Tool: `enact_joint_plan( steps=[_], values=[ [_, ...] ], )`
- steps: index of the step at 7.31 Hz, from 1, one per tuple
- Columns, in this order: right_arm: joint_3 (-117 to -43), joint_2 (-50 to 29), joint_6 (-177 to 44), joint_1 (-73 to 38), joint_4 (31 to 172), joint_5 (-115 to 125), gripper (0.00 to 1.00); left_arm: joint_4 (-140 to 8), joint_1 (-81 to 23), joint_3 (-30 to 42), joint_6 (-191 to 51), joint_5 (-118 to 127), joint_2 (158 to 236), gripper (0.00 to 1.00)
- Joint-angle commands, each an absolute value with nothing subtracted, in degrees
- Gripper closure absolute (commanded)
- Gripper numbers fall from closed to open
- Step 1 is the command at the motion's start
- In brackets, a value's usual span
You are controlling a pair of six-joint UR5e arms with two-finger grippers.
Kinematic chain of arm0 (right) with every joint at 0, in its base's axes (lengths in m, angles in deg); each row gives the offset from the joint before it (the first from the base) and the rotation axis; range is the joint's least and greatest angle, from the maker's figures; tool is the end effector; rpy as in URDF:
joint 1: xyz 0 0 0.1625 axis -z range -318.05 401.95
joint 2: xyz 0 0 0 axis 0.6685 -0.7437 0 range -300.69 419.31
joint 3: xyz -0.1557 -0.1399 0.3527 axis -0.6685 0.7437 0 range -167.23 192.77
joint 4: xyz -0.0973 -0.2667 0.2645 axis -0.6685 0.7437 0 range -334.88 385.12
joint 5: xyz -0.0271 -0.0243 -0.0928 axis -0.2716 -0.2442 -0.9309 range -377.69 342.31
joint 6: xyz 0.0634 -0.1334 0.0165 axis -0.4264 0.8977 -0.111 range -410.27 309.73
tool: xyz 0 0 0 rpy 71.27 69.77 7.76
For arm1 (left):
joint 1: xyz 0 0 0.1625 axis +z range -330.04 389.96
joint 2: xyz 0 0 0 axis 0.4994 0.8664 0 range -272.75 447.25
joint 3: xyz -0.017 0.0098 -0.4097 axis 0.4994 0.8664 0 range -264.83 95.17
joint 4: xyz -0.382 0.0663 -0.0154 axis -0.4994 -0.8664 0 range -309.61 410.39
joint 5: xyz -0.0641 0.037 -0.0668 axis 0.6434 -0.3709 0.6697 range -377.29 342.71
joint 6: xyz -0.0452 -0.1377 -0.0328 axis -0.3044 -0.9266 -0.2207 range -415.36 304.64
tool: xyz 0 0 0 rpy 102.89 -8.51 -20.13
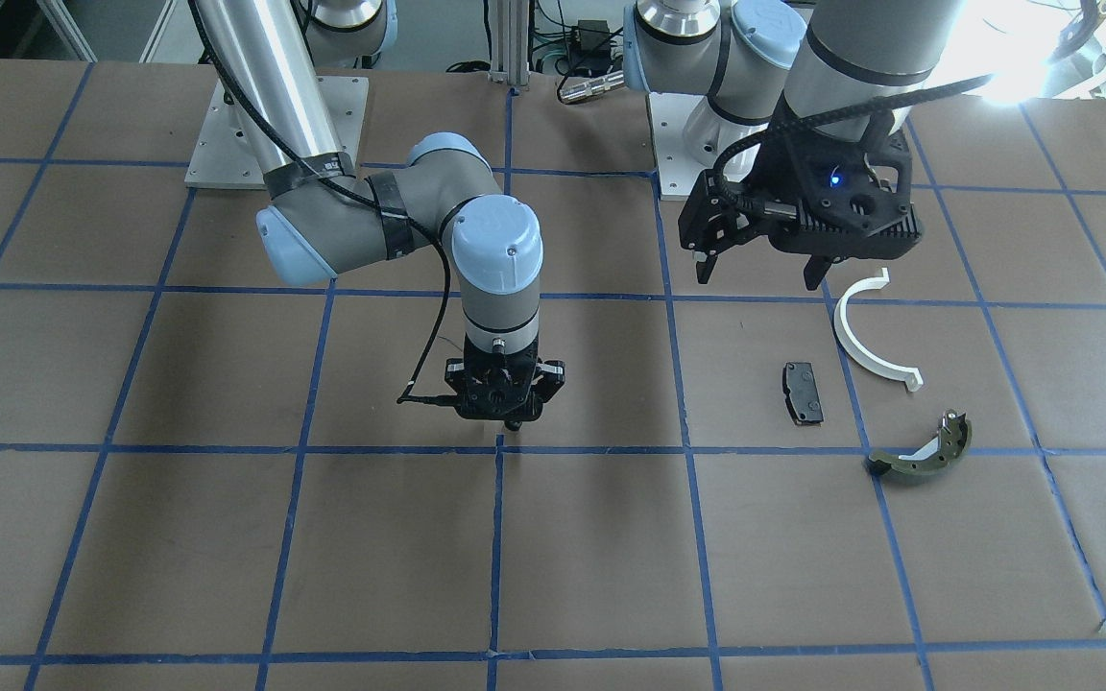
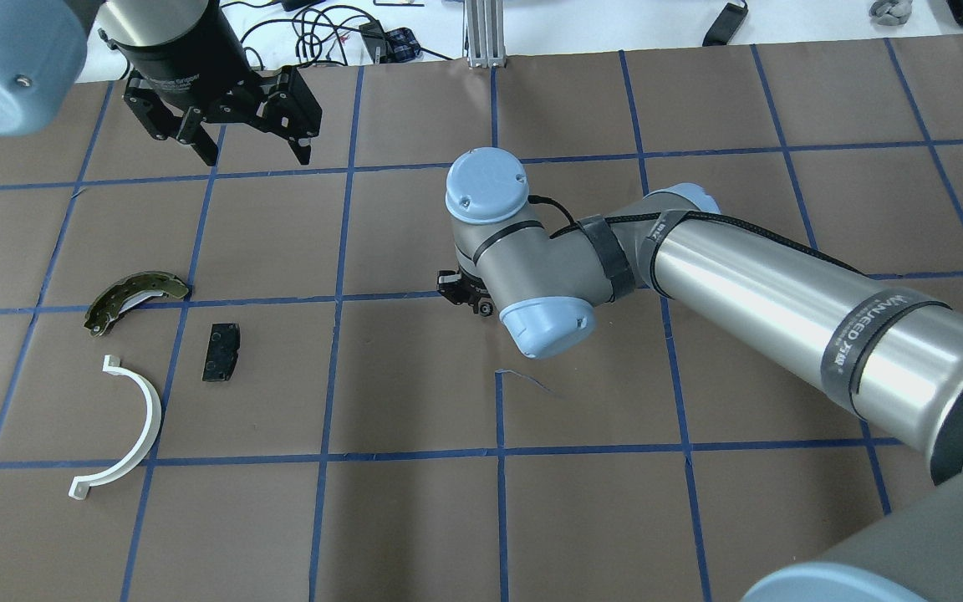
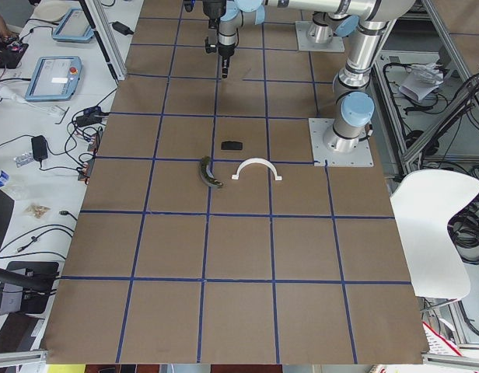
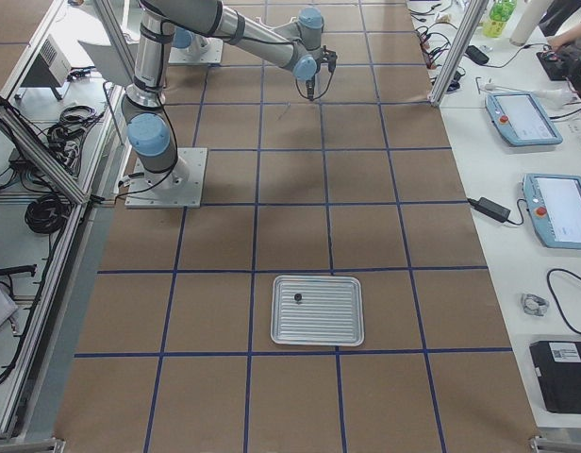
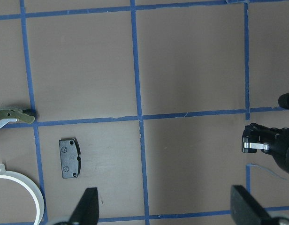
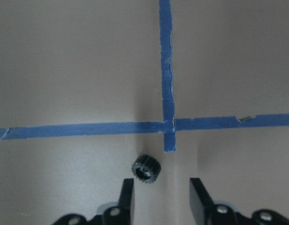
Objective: Place bearing gear from tray to pile
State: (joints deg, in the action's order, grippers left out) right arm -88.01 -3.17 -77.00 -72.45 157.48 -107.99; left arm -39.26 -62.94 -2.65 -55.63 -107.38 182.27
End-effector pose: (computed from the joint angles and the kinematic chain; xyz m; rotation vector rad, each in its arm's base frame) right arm 0.3625 -0.4784 0.1592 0.0636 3.1132 -0.1031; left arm -0.1586 -0.5001 0.4461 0.0720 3.1394 -0.0866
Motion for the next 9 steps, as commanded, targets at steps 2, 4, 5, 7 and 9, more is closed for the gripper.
enact_joint_plan(
  steps=[2,4,5,7,9],
  values=[
    [-86.46,-5.01,-65.13,-68.73,155.56,-109.88,0.0,-39.26,-62.94,-2.65,-55.63,-107.37,182.26,0.0],
    [-86.63,-10.88,-51.34,-58.73,149.78,-110.33,0.0,-39.26,-63.12,-2.65,-55.71,-107.2,182.53,0.0],
    [-86.72,-14.74,-40.97,-52.77,143.92,-113.12,0.0,-39.17,-63.12,-3.43,-56.41,-107.11,183.66,0.0],
    [-86.64,-20.12,-34.56,-40.02,137.93,-112.97,0.0,-39.0,-63.55,-2.91,-58.16,-106.32,185.94,0.0],
    [-86.64,-22.07,-33.13,-27.9,133.33,-112.53,0.0,-36.81,-68.27,-2.91,-62.37,-106.41,190.41,0.0]
  ],
)
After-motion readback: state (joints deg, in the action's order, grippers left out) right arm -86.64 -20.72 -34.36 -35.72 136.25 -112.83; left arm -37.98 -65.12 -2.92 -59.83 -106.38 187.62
